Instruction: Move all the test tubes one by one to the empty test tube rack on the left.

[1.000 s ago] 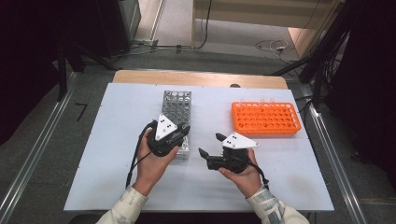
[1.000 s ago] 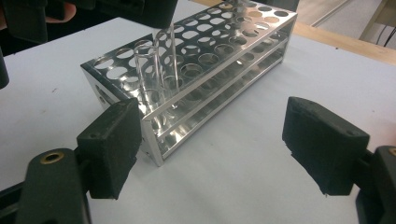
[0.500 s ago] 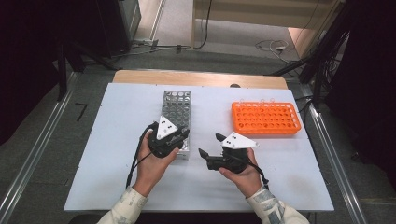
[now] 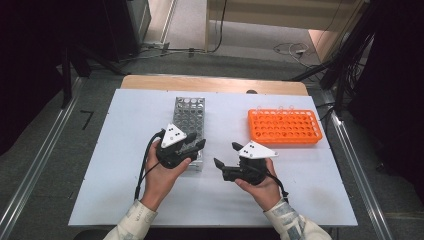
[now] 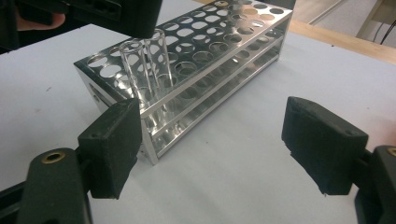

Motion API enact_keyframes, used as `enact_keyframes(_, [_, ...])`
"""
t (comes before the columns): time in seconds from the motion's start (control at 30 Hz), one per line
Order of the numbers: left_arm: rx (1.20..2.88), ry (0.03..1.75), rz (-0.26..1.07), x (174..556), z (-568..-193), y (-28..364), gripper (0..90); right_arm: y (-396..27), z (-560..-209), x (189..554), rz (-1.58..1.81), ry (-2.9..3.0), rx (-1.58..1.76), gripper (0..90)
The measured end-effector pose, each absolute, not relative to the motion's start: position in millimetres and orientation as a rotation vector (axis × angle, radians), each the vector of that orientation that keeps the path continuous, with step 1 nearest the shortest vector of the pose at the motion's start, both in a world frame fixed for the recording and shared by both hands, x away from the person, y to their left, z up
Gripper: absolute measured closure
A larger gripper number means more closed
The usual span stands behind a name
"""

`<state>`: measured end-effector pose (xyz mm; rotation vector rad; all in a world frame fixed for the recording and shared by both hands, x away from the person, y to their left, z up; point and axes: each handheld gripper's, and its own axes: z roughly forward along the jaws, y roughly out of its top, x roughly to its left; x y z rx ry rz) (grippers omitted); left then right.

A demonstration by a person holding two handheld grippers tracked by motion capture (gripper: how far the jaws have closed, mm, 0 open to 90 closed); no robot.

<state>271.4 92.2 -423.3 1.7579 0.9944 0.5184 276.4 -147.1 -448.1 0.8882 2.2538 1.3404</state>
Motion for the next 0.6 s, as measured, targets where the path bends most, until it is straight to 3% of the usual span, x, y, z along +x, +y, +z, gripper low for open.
enact_keyframes(0.1, [1.737, 0.999, 0.507, 270.1, -421.8, 93.2, 56.4, -148.8, -448.0, 277.9, 1.337, 2.25, 0.889, 18.9])
enact_keyframes(0.37, [1.664, 1.097, 0.529, 270.8, -419.0, 101.4, 27.6, -158.9, -446.0, 285.6, 1.324, 2.212, 0.931, 18.5])
enact_keyframes(0.6, [1.644, 1.109, 0.554, 270.4, -418.4, 109.4, 24.4, -178.9, -442.0, 299.4, 1.301, 2.161, 0.99, 18.5])
